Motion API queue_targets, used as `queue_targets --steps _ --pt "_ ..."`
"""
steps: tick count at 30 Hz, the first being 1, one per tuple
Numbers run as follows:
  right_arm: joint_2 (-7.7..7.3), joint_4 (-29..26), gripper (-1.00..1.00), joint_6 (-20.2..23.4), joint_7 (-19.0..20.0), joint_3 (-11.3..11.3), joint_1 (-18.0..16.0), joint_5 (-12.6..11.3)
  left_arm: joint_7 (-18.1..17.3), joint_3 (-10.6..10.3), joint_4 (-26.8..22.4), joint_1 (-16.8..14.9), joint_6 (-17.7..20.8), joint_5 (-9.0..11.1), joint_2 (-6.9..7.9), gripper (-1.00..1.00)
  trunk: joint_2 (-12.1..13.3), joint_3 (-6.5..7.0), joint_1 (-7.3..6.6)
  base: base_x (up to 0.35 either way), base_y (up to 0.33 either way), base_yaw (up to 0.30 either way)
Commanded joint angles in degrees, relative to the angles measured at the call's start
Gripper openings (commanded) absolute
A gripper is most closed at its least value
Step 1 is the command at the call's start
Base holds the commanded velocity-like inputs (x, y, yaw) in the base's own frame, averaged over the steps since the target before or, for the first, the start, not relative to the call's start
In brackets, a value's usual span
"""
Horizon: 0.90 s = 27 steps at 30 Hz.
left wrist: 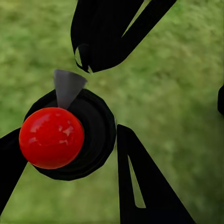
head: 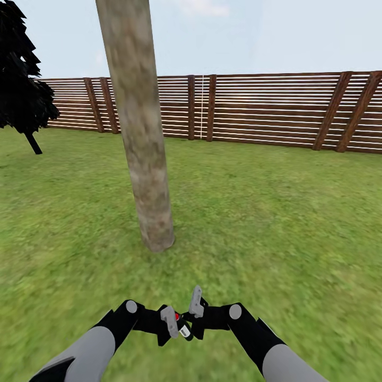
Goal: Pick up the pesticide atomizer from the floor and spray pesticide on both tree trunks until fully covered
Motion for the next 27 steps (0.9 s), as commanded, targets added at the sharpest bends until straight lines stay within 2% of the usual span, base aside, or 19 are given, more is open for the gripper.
queue_targets --steps 1,27 --pt "0.01 0.0 -1.0 -0.4 0.0 -0.1 0.0 0.6 -0.2 0.5 -0.1 0.0 -0.2 -0.5 -0.05 -1.0 0.0 -0.05 -0.01 0.0 0.0 0.0" --pt "0.01 -0.1 -1.0 -0.4 0.0 -0.1 0.0 0.6 -0.4 0.6 0.1 0.0 -0.5 -0.4 -0.55 -1.0 0.0 -0.05 -0.01 0.0 0.0 0.0"
